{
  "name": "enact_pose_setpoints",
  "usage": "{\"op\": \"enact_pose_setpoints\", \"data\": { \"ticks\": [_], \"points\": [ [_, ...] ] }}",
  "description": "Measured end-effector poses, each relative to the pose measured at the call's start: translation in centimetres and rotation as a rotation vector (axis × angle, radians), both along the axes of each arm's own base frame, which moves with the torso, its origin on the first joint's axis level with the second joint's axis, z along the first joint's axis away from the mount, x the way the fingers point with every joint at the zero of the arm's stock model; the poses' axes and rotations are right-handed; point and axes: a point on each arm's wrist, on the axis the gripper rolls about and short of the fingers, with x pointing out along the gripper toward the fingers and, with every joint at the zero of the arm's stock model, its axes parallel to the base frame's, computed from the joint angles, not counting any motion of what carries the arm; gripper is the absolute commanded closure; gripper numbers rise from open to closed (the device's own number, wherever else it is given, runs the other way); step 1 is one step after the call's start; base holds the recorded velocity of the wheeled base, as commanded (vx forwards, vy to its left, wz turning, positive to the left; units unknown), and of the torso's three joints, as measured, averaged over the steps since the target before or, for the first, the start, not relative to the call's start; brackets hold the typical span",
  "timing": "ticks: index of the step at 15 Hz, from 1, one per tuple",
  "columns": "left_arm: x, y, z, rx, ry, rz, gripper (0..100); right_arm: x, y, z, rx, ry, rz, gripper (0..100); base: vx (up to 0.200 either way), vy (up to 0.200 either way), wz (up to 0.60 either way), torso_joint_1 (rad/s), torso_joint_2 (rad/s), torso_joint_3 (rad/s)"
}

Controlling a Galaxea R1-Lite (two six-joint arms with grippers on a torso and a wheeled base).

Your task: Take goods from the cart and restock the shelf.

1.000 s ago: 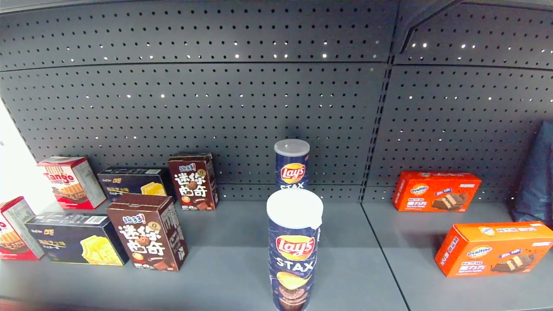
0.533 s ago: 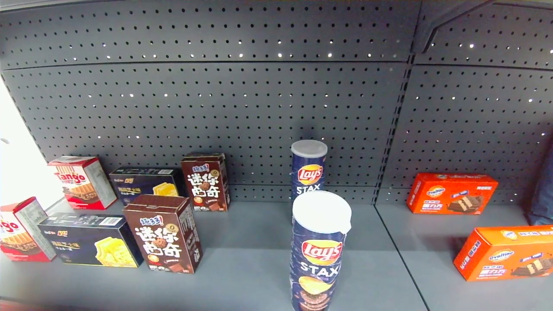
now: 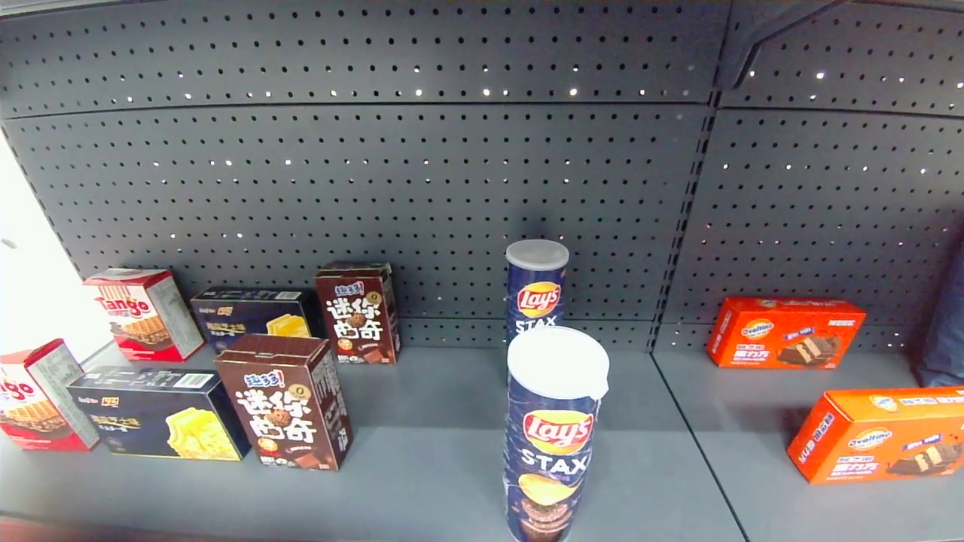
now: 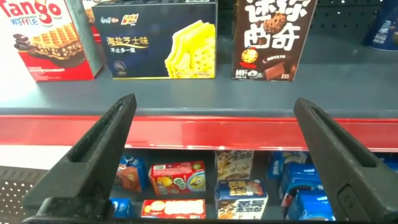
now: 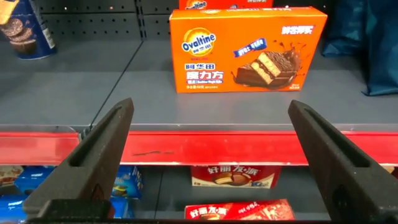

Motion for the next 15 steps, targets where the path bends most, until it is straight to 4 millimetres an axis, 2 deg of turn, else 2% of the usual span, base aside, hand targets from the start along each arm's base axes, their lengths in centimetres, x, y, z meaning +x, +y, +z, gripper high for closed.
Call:
{"op": "enact_pose_setpoints", "data": {
  "ticks": [13,15],
  "points": [
    [0.0,0.0,0.01,0.0,-0.001,0.001,0,0.0,0.0,0.01,0.0,-0.001,0.001,0,0.0,0.0,0.0,0.0,0.0,0.0],
    [0.0,0.0,0.01,0.0,-0.001,0.001,0,0.0,0.0,0.01,0.0,-0.001,0.001,0,0.0,0.0,-0.3,-0.001,0.01,-0.001]
  ]
}}
